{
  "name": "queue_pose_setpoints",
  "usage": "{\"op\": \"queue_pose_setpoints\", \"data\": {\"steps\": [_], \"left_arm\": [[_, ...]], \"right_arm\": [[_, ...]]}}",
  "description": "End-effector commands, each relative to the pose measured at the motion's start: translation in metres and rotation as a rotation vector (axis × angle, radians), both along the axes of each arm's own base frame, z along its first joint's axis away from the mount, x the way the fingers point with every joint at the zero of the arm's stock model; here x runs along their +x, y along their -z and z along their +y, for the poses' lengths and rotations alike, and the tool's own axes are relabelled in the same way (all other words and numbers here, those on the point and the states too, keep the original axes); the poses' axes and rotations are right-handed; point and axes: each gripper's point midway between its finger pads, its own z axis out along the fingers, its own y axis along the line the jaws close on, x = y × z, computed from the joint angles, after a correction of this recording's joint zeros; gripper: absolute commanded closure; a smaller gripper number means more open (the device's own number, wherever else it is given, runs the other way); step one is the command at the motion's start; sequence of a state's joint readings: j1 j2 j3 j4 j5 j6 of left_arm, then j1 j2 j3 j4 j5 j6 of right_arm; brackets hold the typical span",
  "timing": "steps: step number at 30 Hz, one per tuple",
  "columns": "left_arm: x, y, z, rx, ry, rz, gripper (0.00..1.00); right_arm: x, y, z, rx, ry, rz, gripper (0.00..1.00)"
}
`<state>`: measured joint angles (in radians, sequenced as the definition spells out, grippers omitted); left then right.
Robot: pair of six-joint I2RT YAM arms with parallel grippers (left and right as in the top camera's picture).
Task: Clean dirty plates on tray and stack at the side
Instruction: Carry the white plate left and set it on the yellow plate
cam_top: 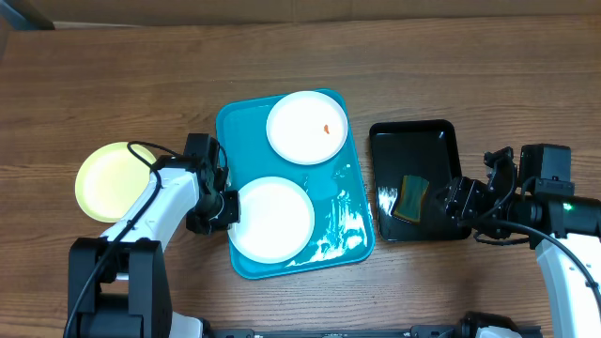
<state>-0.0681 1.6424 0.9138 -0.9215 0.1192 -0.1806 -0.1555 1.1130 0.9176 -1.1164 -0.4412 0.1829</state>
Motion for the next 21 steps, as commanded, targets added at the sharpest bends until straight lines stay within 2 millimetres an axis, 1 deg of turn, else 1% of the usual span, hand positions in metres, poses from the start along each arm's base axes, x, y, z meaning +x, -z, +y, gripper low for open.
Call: {"op": "queue_pose_setpoints", "data": {"steps": [1,3,6,8,10,12,14,16,20,21], "left_arm": [[0.012,-0.021,0.007,0.040,0.016,-0.055,0.96],[0.022,-0.042,0.008,0.047,0.015,-0.113,0.96],[0.039,-0.079,0.017,0.093,-0.003,-0.220,0.96],[0.047,-0.102,0.031,0.149,-0.041,-0.288,0.96],[0.050,-0.120,0.051,0.216,-0.120,-0.338,0.96],[0.047,-0.129,0.073,0.261,-0.200,-0.362,0.96],[0.042,-0.131,0.096,0.286,-0.283,-0.354,0.96],[0.034,-0.129,0.122,0.303,-0.379,-0.333,0.96],[0.011,-0.122,0.181,0.335,-0.606,-0.310,0.96],[0.007,-0.120,0.191,0.325,-0.667,-0.316,0.96]], "right_arm": [[0.006,-0.009,0.001,0.000,-0.008,-0.031,0.27],[0.006,-0.009,0.001,0.001,-0.008,-0.030,0.27],[0.006,-0.009,0.001,0.000,-0.007,-0.030,0.27],[0.006,-0.009,0.001,0.000,-0.007,-0.030,0.27],[0.006,-0.009,0.001,0.000,-0.008,-0.030,0.27],[0.006,-0.009,0.001,0.000,-0.007,-0.030,0.27],[0.006,-0.009,0.001,0.000,-0.007,-0.031,0.27],[0.006,-0.009,0.001,0.000,-0.008,-0.033,0.27],[0.007,-0.009,0.001,-0.001,-0.008,-0.037,0.27],[0.007,-0.010,0.001,-0.001,-0.008,-0.037,0.27]]}}
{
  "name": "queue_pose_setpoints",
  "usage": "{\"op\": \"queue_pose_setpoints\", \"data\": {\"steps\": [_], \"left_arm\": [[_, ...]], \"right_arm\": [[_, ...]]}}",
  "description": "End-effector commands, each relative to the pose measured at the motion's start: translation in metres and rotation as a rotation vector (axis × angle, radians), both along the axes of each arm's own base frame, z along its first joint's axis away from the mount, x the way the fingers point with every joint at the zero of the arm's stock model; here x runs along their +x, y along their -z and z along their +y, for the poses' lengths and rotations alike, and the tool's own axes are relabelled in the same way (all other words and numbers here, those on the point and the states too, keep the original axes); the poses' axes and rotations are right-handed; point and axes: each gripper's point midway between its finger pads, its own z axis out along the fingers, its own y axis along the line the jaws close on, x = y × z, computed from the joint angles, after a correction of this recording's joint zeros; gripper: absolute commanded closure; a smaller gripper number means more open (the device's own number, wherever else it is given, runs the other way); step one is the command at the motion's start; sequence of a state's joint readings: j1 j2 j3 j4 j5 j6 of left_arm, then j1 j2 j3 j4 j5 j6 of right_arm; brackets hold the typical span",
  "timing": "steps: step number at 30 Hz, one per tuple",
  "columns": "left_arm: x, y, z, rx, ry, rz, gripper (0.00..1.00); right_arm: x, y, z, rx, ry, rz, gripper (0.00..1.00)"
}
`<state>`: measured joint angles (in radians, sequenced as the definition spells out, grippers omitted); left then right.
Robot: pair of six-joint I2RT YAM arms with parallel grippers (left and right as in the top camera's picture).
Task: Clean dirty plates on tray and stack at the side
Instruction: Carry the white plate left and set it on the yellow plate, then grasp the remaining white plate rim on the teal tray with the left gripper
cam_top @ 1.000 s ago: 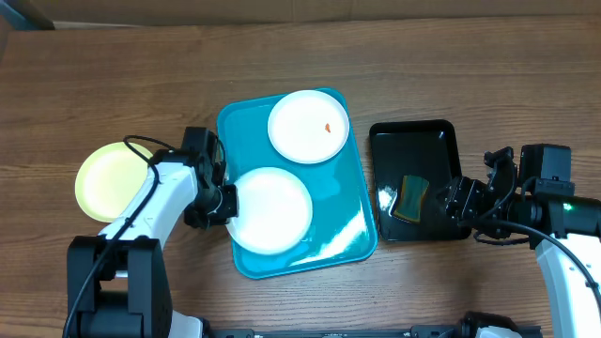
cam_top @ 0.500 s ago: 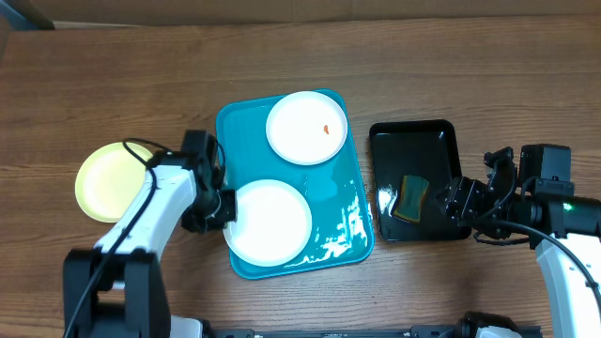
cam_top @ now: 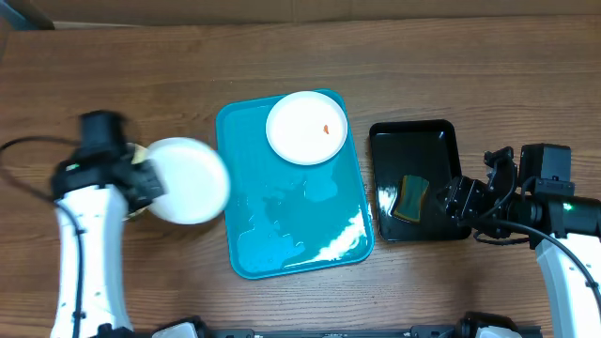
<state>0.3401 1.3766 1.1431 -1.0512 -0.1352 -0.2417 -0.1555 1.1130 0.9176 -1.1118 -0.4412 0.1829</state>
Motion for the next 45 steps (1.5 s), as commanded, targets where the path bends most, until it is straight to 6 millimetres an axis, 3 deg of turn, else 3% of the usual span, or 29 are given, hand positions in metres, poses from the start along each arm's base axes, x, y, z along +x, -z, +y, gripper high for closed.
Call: {"op": "queue_pose_setpoints", "data": {"steps": [1,5,10,16,17,19,22,26,28,31,34,38,41,45], "left_arm": [[-0.021,0.006,0.045,-0.022,-0.231,-0.036,0.96],[-0.020,0.005,0.085,-0.089,-0.367,-0.190,0.96],[-0.025,0.014,0.120,-0.077,-0.444,-0.225,0.96],[-0.002,0.050,0.116,-0.153,-0.370,-0.189,0.96],[0.001,0.054,0.114,-0.159,-0.363,-0.181,0.91],[0.002,0.058,0.113,-0.157,-0.358,-0.169,0.61],[0.007,0.046,0.118,-0.137,-0.353,-0.203,0.26],[0.023,0.007,0.108,-0.165,-0.302,-0.294,0.22],[0.040,-0.015,0.088,-0.215,-0.198,-0.361,0.25],[0.078,-0.052,0.020,-0.321,0.132,-0.476,0.28],[0.097,-0.058,-0.046,-0.346,0.388,-0.473,0.29],[0.122,-0.047,-0.133,-0.307,0.667,-0.426,0.28],[0.143,-0.025,-0.187,-0.233,0.789,-0.396,0.37],[0.169,0.013,-0.222,-0.107,0.794,-0.358,0.27]], "right_arm": [[0.006,-0.009,0.001,0.000,-0.008,-0.032,0.27],[0.006,-0.009,0.001,0.000,-0.008,-0.031,0.27],[0.006,-0.009,0.001,0.001,-0.007,-0.031,0.27],[0.005,-0.009,0.001,0.001,-0.007,-0.030,0.27],[0.005,-0.009,0.001,0.001,-0.007,-0.030,0.27],[0.005,-0.009,0.001,0.001,-0.007,-0.029,0.27],[0.005,-0.009,0.001,0.001,-0.008,-0.028,0.27],[0.005,-0.009,0.001,0.000,-0.008,-0.030,0.27],[0.006,-0.009,0.001,0.000,-0.008,-0.032,0.27],[0.007,-0.010,0.001,-0.003,-0.012,-0.040,0.27],[0.009,-0.010,0.001,-0.004,-0.011,-0.047,0.27],[0.009,-0.010,0.001,-0.004,-0.011,-0.047,0.27],[0.007,-0.010,0.001,-0.003,-0.011,-0.040,0.27],[0.004,-0.008,0.001,0.000,-0.011,-0.026,0.27]]}}
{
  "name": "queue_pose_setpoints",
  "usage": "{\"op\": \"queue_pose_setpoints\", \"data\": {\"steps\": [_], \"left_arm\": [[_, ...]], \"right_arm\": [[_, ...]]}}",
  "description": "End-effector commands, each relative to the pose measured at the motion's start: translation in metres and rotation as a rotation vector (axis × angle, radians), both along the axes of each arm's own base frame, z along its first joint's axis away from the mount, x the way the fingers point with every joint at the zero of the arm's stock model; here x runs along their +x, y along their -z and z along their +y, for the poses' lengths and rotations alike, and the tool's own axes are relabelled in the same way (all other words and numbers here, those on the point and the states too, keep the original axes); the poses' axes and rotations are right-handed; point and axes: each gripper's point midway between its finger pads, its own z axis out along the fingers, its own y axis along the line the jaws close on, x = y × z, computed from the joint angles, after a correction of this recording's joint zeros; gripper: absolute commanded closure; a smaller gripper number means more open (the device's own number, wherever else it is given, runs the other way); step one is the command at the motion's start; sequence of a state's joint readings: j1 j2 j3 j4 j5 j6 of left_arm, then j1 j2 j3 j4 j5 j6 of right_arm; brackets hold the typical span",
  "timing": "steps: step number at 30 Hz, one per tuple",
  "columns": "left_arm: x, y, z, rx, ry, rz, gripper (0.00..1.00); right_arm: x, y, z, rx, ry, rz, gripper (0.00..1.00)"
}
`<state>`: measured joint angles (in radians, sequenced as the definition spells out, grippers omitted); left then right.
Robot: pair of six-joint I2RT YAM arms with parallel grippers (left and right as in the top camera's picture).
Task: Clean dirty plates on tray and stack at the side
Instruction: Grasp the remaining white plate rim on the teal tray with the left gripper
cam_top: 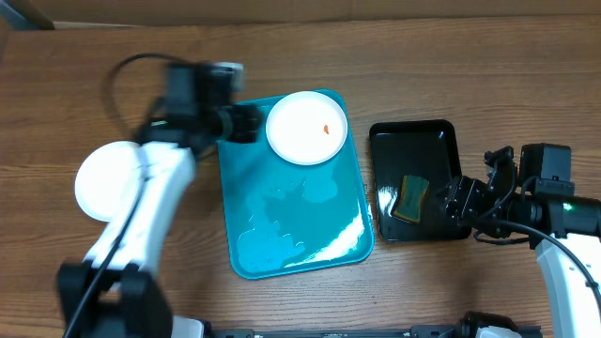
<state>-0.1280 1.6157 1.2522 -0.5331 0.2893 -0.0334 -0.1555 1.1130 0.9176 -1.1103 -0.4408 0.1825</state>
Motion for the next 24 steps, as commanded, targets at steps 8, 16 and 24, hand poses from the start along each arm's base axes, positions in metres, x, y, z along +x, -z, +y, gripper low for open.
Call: {"op": "queue_pose_setpoints", "data": {"steps": [8,16,24], "left_arm": [[0.043,0.106,-0.009,0.162,-0.189,0.078,0.44],[0.032,0.158,-0.032,0.078,-0.109,0.198,0.77],[0.007,0.165,-0.026,0.100,-0.121,0.314,0.96]], "right_arm": [[0.000,-0.007,0.002,0.004,-0.010,-0.006,0.27],[0.000,-0.007,0.002,0.004,-0.010,-0.006,0.27],[0.000,-0.007,0.002,0.003,-0.011,-0.007,0.28]]}}
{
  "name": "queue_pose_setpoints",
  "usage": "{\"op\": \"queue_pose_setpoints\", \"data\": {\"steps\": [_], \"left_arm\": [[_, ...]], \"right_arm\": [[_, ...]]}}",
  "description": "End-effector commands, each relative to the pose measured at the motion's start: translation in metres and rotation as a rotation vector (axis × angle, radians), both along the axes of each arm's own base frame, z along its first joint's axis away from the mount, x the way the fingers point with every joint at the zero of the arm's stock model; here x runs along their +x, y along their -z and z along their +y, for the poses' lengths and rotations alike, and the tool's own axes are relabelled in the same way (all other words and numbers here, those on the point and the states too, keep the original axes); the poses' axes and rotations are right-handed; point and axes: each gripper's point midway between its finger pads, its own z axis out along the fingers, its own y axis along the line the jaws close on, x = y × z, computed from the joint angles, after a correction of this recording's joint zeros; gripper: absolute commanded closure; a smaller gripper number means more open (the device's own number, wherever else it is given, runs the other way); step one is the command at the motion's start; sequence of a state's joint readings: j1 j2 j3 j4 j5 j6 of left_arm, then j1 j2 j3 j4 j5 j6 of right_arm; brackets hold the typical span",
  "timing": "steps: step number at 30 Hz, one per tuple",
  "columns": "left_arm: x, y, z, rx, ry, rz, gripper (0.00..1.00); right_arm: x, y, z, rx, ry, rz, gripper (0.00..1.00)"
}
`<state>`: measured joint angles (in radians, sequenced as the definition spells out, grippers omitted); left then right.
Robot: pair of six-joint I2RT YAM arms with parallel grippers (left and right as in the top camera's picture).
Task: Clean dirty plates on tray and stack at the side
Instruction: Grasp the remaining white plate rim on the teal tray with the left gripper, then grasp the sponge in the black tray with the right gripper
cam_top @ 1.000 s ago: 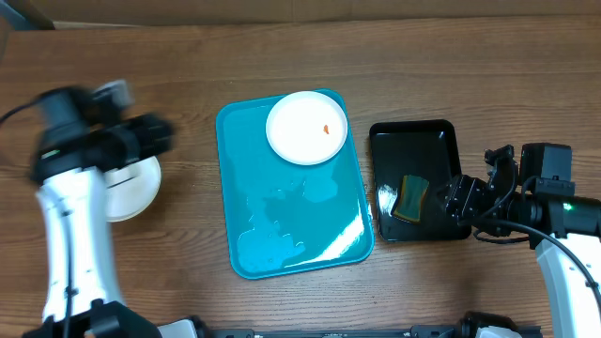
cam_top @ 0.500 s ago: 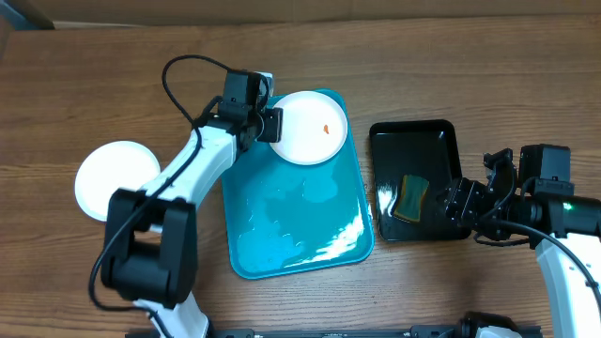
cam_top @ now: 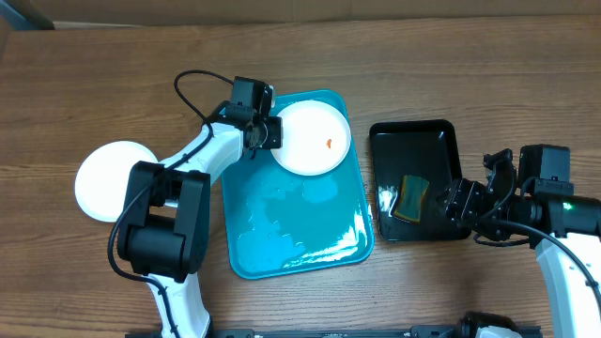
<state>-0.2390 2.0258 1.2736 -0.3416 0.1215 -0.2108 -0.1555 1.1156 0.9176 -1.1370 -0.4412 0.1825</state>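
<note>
A white plate with an orange spot (cam_top: 316,139) sits at the back of the teal tray (cam_top: 296,235), a little toward the tray's right edge. My left gripper (cam_top: 268,131) is at this plate's left rim and looks shut on it. A clean white plate (cam_top: 105,180) lies on the table at the far left. The wet tray floor holds no other plate. At the right edge of the black tray (cam_top: 413,141) my right gripper (cam_top: 457,201) rests low with nothing in it. A yellow-green sponge (cam_top: 411,198) lies in the black tray.
The left arm's cable (cam_top: 192,89) loops over the table behind the teal tray. The wooden table (cam_top: 470,66) stretches out behind both trays.
My left gripper has moved from the tray's back left corner onto the spotted plate's left rim. The plate now lies slightly further right and forward. The right arm has not moved.
My left gripper first held the rim of a white plate at the tray's front, with a yellow plate on the table at the left. Then it held that plate near the yellow one. Later the white plate covered the yellow one, and the gripper now grips the spotted plate.
</note>
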Motion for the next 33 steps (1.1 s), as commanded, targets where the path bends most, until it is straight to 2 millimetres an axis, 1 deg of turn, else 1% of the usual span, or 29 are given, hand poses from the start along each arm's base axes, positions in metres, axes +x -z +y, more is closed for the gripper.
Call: {"op": "queue_pose_setpoints", "data": {"steps": [1,6,8,10,13,16,18,20,23,26,27,29,30,32,33], "left_arm": [[-0.028,0.013,0.001,0.003,0.013,0.116,0.96],[-0.065,-0.004,0.009,0.021,0.001,0.237,0.96],[-0.080,-0.010,0.013,0.024,-0.031,0.293,0.96],[-0.093,-0.013,0.017,0.029,-0.055,0.341,0.96],[-0.114,-0.015,0.022,0.046,-0.073,0.421,0.96],[-0.126,-0.014,0.024,0.051,-0.094,0.477,0.96],[-0.129,-0.013,0.023,0.046,-0.091,0.484,0.96],[-0.131,-0.011,0.022,0.049,-0.086,0.490,0.96],[-0.138,-0.008,0.016,0.055,-0.066,0.502,0.96],[-0.144,-0.004,0.010,0.062,-0.046,0.506,0.96],[-0.146,-0.003,0.008,0.064,-0.038,0.508,0.96],[-0.146,-0.003,0.007,0.066,-0.035,0.508,0.96],[-0.146,-0.003,0.007,0.065,-0.034,0.507,0.96],[-0.145,-0.003,0.006,0.064,-0.034,0.503,0.95],[-0.144,-0.003,0.006,0.063,-0.034,0.500,0.96]], "right_arm": [[0.006,-0.009,0.001,-0.002,-0.010,-0.036,0.28],[0.010,-0.009,-0.003,-0.029,-0.003,-0.051,0.35],[0.010,-0.004,-0.013,-0.099,0.017,-0.038,0.39],[0.009,0.000,-0.018,-0.158,0.055,-0.013,0.40],[0.015,0.001,-0.007,-0.208,0.031,-0.032,0.39],[0.026,0.006,0.010,-0.258,-0.008,-0.054,0.39],[0.034,0.017,0.015,-0.311,-0.009,-0.043,0.40],[0.042,0.033,0.016,-0.387,-0.006,-0.012,0.40],[0.053,0.066,0.019,-0.455,-0.006,0.056,0.41],[0.058,0.098,0.021,-0.472,-0.002,0.132,0.46],[0.059,0.112,0.021,-0.481,-0.009,0.164,0.52],[0.061,0.123,0.022,-0.485,-0.013,0.182,0.64],[0.062,0.127,0.022,-0.486,-0.011,0.188,0.75],[0.065,0.130,0.023,-0.485,-0.010,0.184,0.91],[0.066,0.130,0.023,-0.484,-0.009,0.178,0.96]]}}
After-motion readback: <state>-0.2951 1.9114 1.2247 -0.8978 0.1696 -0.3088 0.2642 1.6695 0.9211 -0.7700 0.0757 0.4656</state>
